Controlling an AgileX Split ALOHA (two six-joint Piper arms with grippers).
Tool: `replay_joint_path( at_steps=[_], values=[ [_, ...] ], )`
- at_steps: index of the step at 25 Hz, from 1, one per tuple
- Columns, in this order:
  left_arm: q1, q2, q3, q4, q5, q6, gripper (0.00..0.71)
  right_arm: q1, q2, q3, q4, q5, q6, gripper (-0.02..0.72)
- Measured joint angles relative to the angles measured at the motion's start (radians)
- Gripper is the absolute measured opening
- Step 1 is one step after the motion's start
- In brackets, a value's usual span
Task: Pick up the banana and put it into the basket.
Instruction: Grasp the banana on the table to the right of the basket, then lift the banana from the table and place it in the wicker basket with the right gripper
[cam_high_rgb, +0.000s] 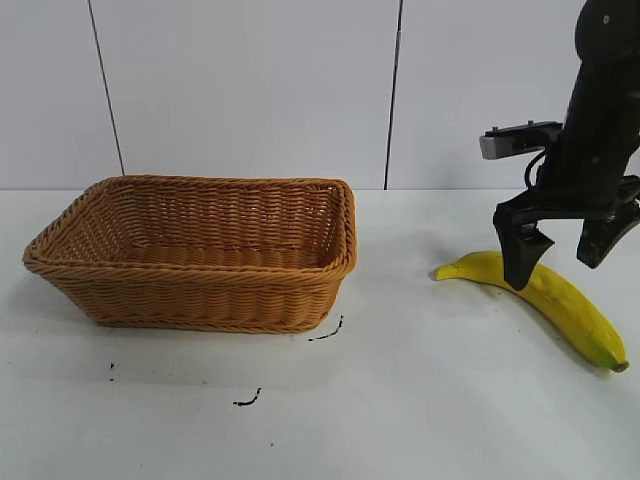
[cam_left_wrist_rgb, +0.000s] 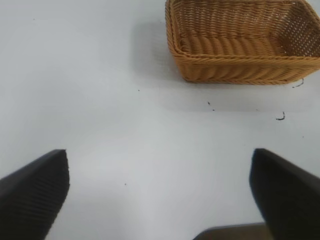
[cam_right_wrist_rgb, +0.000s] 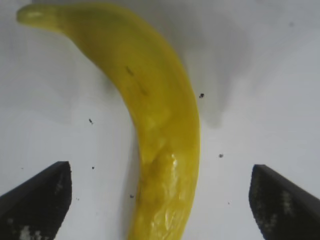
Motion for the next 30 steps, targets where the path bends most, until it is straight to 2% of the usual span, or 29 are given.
replay_joint_path(
  at_steps=[5, 7, 10, 11, 18, 22, 24, 28, 30],
  values=[
    [0.0, 0.0, 0.0, 0.0, 0.0, 0.0, 0.695, 0.0, 0.02, 0.0, 0.0, -0.003, 0.0, 0.681],
    [0.0, 0.0, 0.0, 0.0, 0.0, 0.0, 0.695, 0.0, 0.02, -0.002, 0.0, -0.003, 0.0, 0.623],
    [0.0, 0.0, 0.0, 0.0, 0.0, 0.0, 0.695, 0.0, 0.02, -0.002, -0.001, -0.003, 0.01, 0.421],
    [0.0, 0.0, 0.0, 0.0, 0.0, 0.0, 0.695, 0.0, 0.02, -0.002, -0.005, -0.003, 0.016, 0.311],
    [0.0, 0.0, 0.0, 0.0, 0.0, 0.0, 0.695, 0.0, 0.014, -0.003, -0.013, 0.009, 0.06, 0.314],
    [0.0, 0.0, 0.0, 0.0, 0.0, 0.0, 0.695, 0.0, -0.039, -0.022, -0.016, 0.063, 0.06, 0.314],
    [0.0, 0.0, 0.0, 0.0, 0.0, 0.0, 0.695, 0.0, -0.076, -0.062, -0.019, 0.119, 0.06, 0.314],
    [0.0, 0.0, 0.0, 0.0, 0.0, 0.0, 0.695, 0.0, -0.116, -0.209, -0.019, 0.285, 0.046, 0.314],
    [0.0, 0.0, 0.0, 0.0, 0.0, 0.0, 0.695, 0.0, -0.119, -0.276, -0.019, 0.338, 0.037, 0.314]
  ],
)
